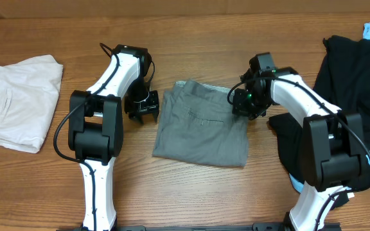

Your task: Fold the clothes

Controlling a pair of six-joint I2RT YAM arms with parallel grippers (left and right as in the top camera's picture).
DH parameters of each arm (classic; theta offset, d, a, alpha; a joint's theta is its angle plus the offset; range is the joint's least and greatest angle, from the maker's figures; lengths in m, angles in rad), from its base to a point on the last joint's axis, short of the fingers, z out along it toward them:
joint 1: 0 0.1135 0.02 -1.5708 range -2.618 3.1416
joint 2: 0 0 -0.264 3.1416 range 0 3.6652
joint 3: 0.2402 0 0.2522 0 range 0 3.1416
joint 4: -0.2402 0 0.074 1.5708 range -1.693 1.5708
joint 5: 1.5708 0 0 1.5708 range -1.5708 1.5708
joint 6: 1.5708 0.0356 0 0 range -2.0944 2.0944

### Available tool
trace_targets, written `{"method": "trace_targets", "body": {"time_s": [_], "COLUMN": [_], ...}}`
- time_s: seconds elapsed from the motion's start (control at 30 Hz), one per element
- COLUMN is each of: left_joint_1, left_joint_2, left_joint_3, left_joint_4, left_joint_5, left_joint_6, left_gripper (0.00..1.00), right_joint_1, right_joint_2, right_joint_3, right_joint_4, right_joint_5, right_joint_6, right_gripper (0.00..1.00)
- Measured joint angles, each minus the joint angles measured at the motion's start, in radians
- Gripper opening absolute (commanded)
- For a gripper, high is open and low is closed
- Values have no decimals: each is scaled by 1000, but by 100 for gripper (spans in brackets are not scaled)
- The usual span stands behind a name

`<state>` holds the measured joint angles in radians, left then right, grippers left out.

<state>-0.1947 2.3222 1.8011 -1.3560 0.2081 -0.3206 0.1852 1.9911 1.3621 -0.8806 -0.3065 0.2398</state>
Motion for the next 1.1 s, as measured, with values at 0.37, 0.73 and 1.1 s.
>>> {"method": "trace_targets", "body": {"time_s": [0.37,0.73,1.1], "left_joint_1": [0,-9,-24], "left_joint_2": [-299,-189,-18], "left_joint_3": [-10,-7,-7], "left_joint_4": [268,265,278], "left_joint_5": [220,290,359], "left_joint_6": [114,228,295], "left_gripper": [100,100,98], "right_joint_1": [5,5,5], "right_joint_2": [-142,-200,-200], "right_joint_3": [120,136,136], "right_joint_4": [-100,-109,-115], "right_joint_5": [35,37,37], "right_joint_6": [-32,-31,-31], "right_gripper": [70,71,71]}}
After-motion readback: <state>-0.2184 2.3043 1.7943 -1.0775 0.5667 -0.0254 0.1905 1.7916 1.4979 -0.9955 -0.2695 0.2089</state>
